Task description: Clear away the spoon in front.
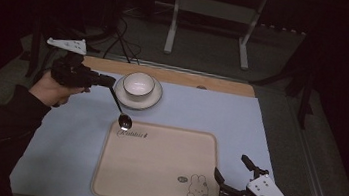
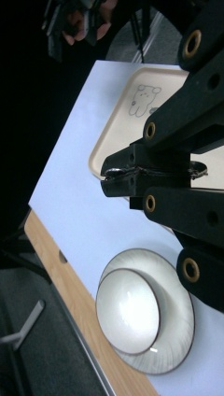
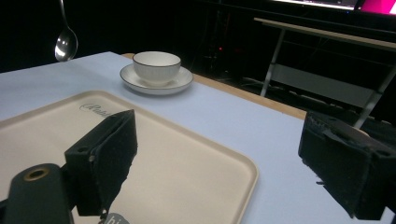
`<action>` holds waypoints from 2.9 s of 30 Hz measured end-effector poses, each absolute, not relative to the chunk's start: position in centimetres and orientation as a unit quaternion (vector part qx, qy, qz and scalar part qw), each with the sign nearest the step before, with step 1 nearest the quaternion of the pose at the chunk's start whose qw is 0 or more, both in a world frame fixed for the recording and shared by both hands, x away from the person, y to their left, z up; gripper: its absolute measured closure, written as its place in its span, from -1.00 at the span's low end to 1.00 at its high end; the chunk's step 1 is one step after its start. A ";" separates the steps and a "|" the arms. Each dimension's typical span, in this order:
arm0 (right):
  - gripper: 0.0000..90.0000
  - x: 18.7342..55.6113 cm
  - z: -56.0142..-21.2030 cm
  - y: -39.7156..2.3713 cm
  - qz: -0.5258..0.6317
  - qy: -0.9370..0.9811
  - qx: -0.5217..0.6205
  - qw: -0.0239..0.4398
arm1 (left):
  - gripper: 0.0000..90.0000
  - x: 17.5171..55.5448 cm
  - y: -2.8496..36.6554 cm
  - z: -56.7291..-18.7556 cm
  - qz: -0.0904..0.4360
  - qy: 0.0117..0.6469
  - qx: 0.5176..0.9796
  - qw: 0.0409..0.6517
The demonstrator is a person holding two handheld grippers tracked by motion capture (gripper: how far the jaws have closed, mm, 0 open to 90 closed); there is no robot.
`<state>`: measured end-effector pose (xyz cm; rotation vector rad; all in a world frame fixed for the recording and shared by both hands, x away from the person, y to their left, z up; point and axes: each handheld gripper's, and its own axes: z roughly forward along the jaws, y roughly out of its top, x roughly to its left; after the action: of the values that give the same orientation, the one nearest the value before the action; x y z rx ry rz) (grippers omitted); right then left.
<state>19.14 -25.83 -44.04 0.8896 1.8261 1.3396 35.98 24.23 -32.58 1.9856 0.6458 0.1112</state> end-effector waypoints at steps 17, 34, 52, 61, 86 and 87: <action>-0.74 19.1 -44.0 -25.8 0.517 0.704 0.342 0.346 | 0.99 34.2 21.6 -34.1 -0.011 0.211 0.859 0.467; -0.74 19.2 -44.1 -25.9 0.517 0.705 0.344 0.342 | 0.99 33.3 19.2 -37.8 -0.079 0.175 0.887 0.421; -0.74 19.3 -44.2 -25.9 0.516 0.708 0.344 0.338 | 0.99 34.1 17.3 -40.9 -0.117 0.160 0.899 0.391; -0.74 19.3 -44.2 -25.8 0.515 0.710 0.342 0.337 | 0.98 35.1 17.4 -42.6 -0.119 0.162 0.895 0.398; -0.74 19.3 -44.2 -25.8 0.515 0.714 0.338 0.333 | 0.74 37.1 17.7 -46.7 -0.049 0.239 0.875 0.419; -0.74 19.3 -44.2 -25.8 0.515 0.714 0.338 0.333 | 0.74 37.2 17.6 -46.9 -0.048 0.244 0.873 0.419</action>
<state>19.31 -25.76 -44.23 0.8830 1.8647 1.3453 37.18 17.64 -46.92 2.1887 0.6117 -0.1211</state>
